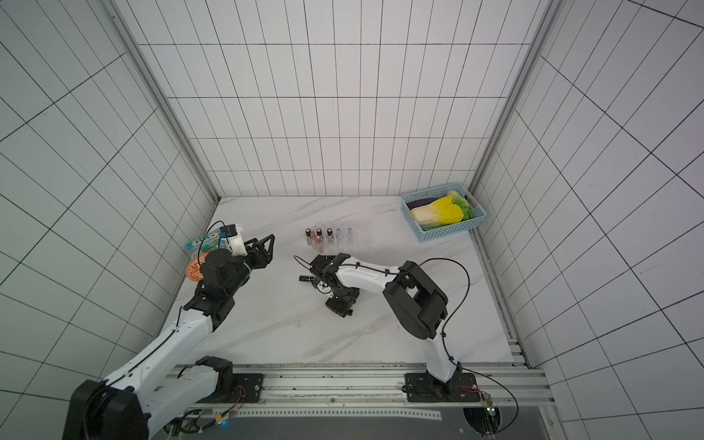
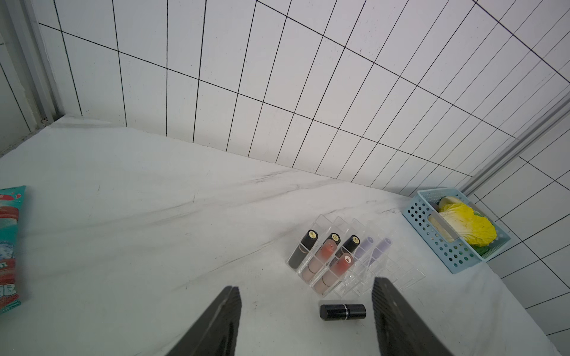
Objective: Arrange the lipsticks in the organizer
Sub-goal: Pick up the lipstick at the center of the board.
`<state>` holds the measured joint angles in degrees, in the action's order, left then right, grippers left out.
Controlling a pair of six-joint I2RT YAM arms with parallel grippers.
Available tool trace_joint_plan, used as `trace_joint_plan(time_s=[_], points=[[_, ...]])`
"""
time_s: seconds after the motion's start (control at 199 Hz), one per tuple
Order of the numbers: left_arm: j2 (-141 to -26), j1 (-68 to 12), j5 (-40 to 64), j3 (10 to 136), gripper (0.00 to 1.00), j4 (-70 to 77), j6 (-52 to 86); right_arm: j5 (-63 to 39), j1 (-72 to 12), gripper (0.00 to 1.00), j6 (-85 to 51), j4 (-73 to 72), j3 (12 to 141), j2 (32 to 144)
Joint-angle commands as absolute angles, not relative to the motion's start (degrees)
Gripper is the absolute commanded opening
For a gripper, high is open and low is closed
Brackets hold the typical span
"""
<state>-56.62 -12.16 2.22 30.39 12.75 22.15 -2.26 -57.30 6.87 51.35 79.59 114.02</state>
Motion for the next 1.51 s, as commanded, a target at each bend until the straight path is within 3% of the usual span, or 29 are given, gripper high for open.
trace_joint_plan(time_s=[0.0, 0.166, 0.276, 0.367, 0.588, 0.919, 1.155, 1.381, 1.501], points=[[-55.59, -11.89, 3.17, 30.06, 0.66, 12.48, 22.58, -2.57, -56.19, 0.38, 4.78, 50.70, 75.86, 112.72], [-55.38, -11.87, 6.30, 31.04, 0.66, 11.69, 23.83, -2.89, -55.70, 0.21, 2.65, 48.93, 72.98, 108.88], [-54.20, -11.87, 14.35, 33.53, 0.68, 7.11, 26.41, -4.22, -54.23, 0.20, 1.18, 47.22, 70.64, 101.22], [-52.47, -11.93, 23.50, 35.72, 0.76, 2.60, 29.61, -8.62, -52.43, 0.20, 0.03, 45.40, 69.19, 92.90], [-50.73, -15.53, 45.78, 31.99, 0.84, 12.13, 39.77, -25.31, -48.28, 0.22, -2.75, 42.36, 67.78, 74.52], [-55.48, -28.28, 50.78, 38.64, 0.86, 13.29, 37.60, -44.42, -47.86, 0.24, -6.68, 39.70, 68.96, 67.05], [-61.16, -35.06, 51.23, 41.81, 0.65, 11.60, 34.03, -47.64, -48.16, 0.26, -8.70, 37.19, 67.65, 65.74], [-62.27, -36.72, 51.73, 43.23, 0.52, 11.38, 33.96, -48.34, -48.33, 0.27, -8.53, 37.27, 67.98, 66.33], [-61.84, -37.06, 52.13, 43.76, 0.38, 11.63, 34.60, -48.78, -48.51, 0.27, -8.28, 37.48, 68.15, 67.05]])
